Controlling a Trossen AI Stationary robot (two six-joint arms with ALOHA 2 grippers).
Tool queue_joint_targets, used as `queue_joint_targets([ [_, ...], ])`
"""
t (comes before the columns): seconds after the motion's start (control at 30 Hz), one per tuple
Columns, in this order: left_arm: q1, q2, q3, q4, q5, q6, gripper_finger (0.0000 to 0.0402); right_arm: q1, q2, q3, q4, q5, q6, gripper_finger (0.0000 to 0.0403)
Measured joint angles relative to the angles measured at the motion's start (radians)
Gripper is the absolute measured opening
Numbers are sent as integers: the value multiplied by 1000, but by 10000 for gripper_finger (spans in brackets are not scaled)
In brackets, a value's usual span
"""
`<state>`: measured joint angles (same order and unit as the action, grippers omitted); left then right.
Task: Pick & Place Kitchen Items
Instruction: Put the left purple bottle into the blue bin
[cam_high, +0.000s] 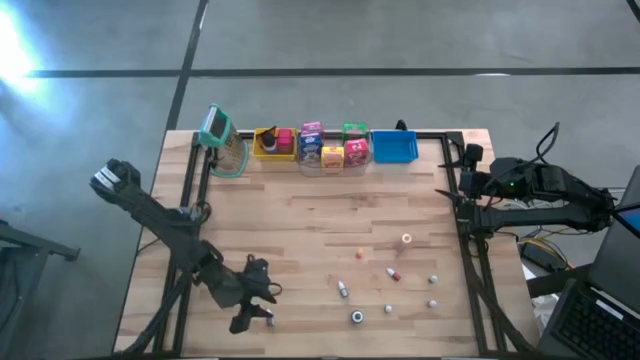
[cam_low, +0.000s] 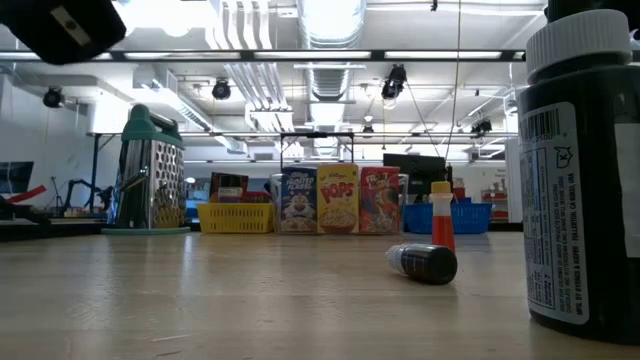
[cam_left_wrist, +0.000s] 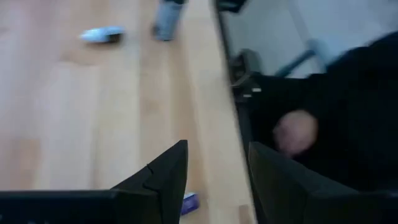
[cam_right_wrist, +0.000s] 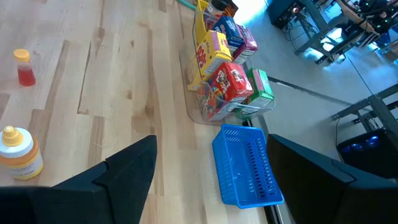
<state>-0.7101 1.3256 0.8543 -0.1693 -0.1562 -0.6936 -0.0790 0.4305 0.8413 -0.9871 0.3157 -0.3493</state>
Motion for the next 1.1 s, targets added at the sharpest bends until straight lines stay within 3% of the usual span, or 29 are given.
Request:
queue_joint_targets([
  [0.13,-20,46,126,-219,-109,-112,176,0,0,0,0,0,0,285],
  [0.27,-33,78,195,-330,-163,-274,176,0,0,0,0,0,-1,276],
  [0.53,-86,140,201,-349,-272,-715,176,0,0,0,0,0,-1,255],
  [0.8,-127,281,256,-352,-276,-1045,176,0,0,0,0,0,-1,235],
  [0.9,-130,360,345,-399,-281,-1109,174,0,0,0,0,0,1,229],
  [1.1,-130,544,648,-744,-280,-1207,154,0,0,0,0,0,-1,224],
])
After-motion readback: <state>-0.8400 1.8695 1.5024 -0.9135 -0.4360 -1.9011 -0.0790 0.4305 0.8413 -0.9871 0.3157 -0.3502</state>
